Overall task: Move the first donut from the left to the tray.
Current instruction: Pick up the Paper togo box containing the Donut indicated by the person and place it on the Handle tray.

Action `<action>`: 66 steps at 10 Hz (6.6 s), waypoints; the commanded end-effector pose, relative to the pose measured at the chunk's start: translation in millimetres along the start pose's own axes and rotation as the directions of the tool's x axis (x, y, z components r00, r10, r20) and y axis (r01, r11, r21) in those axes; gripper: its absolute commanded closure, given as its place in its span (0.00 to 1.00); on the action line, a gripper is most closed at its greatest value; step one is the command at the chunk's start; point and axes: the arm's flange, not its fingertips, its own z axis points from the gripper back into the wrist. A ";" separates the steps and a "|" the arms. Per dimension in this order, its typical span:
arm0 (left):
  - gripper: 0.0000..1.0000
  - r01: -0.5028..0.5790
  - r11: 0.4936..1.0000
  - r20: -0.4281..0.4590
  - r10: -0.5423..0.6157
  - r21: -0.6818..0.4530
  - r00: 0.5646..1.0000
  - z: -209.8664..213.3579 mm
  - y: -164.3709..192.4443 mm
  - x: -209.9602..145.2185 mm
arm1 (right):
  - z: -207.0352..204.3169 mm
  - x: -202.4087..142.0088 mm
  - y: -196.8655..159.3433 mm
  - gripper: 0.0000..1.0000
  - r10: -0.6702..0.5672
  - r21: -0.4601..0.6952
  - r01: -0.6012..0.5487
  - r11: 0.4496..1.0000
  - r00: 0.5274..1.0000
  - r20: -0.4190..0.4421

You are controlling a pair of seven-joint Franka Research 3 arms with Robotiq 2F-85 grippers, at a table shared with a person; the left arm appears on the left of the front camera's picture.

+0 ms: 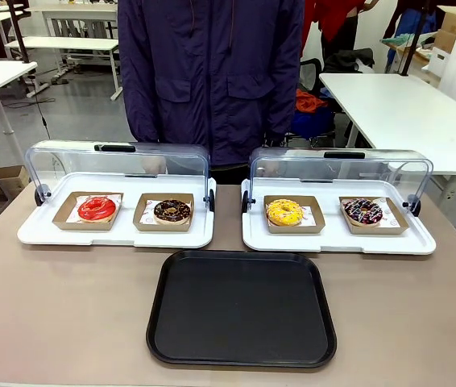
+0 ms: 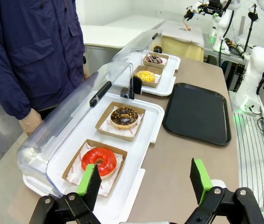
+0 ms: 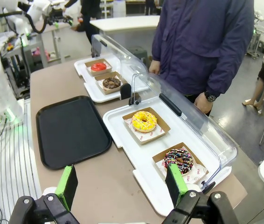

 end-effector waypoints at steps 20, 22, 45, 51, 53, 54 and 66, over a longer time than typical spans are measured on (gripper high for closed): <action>0.00 0.003 1.000 0.004 -0.003 -0.006 1.000 0.6 -0.3 1.3 | 0.5 2.7 -3.1 0.00 0.029 -0.001 -0.029 1.000 0.999 0.030; 0.00 0.003 1.000 0.004 -0.003 -0.006 1.000 0.6 -0.3 1.3 | 0.5 2.7 -3.1 0.00 0.029 -0.001 -0.029 1.000 0.999 0.030; 0.00 0.316 0.945 -0.868 -0.227 -0.086 0.441 -231.0 12.8 10.6 | 0.5 2.7 -3.1 0.00 0.029 -0.001 -0.029 1.000 0.999 0.030; 0.00 0.287 0.943 -0.883 -0.273 -0.168 0.381 -250.7 38.0 -27.9 | 0.5 2.7 -3.1 0.00 0.029 -0.001 -0.029 1.000 0.999 0.030; 0.00 0.282 0.944 -0.877 -0.276 -0.171 0.393 -253.4 39.9 -38.3 | 0.5 2.7 -3.1 0.00 0.029 -0.001 -0.029 1.000 0.999 0.030; 0.00 0.308 0.938 -0.878 -0.276 -0.158 0.392 -254.9 43.4 -44.3 | 0.5 2.7 -3.1 0.00 0.029 -0.001 -0.029 1.000 0.999 0.030; 1.00 0.319 0.935 -0.890 -0.272 -0.155 0.366 -266.6 57.1 -74.2 | 0.5 2.7 -3.1 0.00 0.029 -0.001 -0.029 1.000 0.999 0.030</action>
